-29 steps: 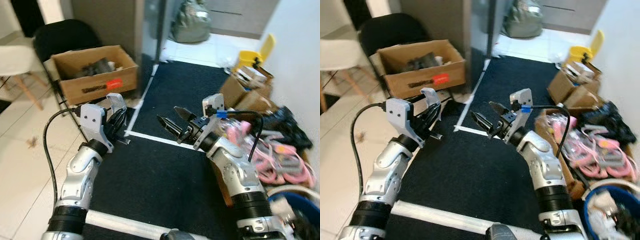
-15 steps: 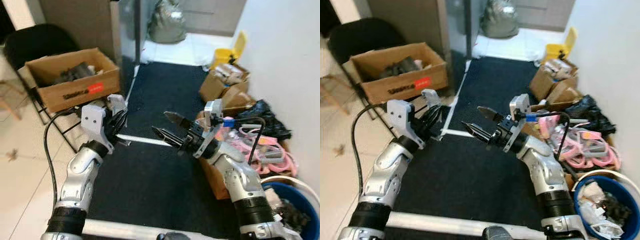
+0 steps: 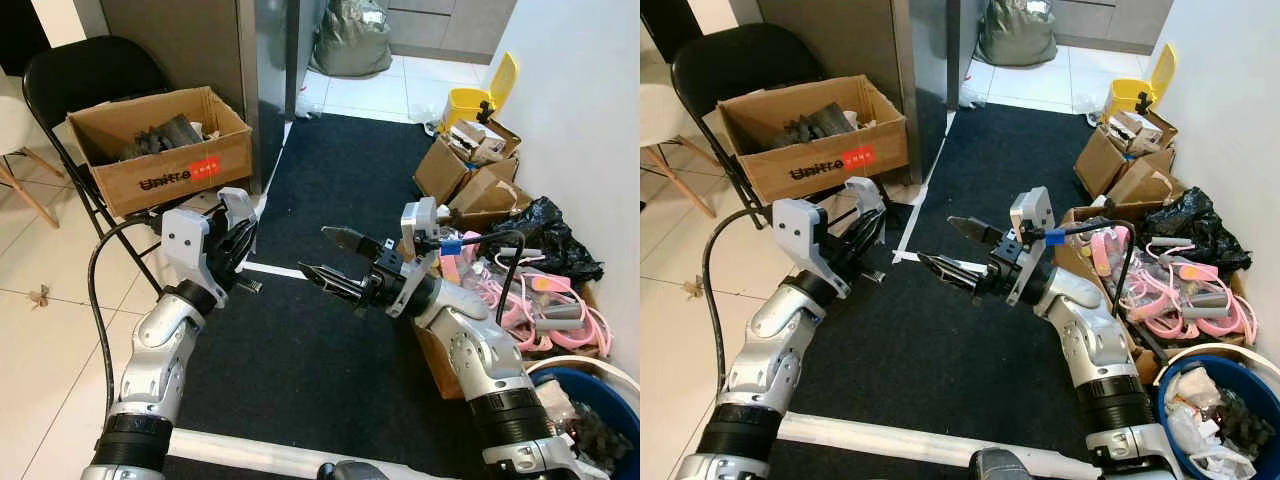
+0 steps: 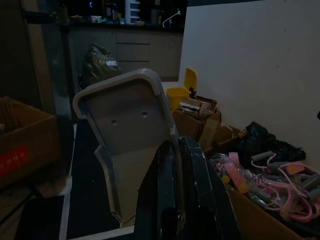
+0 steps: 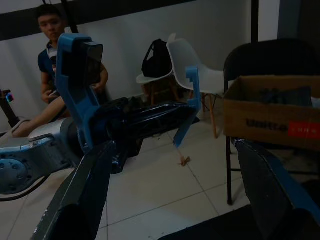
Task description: Picking trash to rubbish bin
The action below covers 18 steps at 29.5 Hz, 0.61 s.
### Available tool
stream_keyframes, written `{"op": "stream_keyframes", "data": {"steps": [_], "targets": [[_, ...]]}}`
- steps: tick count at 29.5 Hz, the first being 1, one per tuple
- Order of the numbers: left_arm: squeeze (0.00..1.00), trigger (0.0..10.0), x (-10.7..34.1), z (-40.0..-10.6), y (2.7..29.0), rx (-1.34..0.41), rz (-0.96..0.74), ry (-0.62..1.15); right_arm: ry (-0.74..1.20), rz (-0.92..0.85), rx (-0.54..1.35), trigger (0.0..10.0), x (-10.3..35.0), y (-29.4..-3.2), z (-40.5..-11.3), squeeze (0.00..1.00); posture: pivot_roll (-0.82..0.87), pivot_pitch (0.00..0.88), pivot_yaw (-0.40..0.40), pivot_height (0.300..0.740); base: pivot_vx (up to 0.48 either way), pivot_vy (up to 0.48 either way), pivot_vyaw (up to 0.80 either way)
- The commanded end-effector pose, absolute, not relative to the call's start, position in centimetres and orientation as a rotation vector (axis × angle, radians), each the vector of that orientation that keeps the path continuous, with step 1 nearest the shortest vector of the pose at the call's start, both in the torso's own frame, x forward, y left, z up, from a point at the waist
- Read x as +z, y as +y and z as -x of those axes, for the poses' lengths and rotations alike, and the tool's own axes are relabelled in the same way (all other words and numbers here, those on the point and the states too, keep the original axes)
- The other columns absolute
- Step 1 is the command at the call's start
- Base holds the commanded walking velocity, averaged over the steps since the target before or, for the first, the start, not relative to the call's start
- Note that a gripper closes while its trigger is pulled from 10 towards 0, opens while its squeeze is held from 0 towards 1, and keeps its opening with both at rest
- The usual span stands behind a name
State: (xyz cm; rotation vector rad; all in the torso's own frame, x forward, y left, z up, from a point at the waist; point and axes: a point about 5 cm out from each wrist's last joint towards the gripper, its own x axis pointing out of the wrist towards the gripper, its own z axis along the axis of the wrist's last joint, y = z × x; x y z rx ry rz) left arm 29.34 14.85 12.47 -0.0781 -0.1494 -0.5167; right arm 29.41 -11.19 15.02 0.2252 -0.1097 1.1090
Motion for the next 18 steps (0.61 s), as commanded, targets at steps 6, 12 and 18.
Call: {"op": "stream_keyframes", "data": {"steps": [6, 12, 18], "targets": [[0.00, 10.0, 12.27, -29.22, 15.09, -0.526, 0.072, -0.142, -0.104, -0.207, 1.106, 10.0, 14.79, -11.40, -29.43, 0.00, 0.04, 0.000, -0.021, 0.740, 0.298, 0.000, 0.00], [0.00, 10.0, 12.26, -29.15, 15.11, -0.528, 0.074, -0.143, -0.105, -0.209, 1.105, 10.0, 14.76, -11.39, -29.44, 0.00, 0.04, 0.000, -0.021, 0.740, 0.327, 0.000, 0.00], [0.00, 10.0, 12.26, -29.10, 15.09, -0.530, 0.072, -0.144, -0.108, -0.205, 1.103, 10.0, 14.76, -11.42, -29.44, 0.00, 0.04, 0.000, -0.020, 0.740, 0.324, 0.000, 0.00]]}}
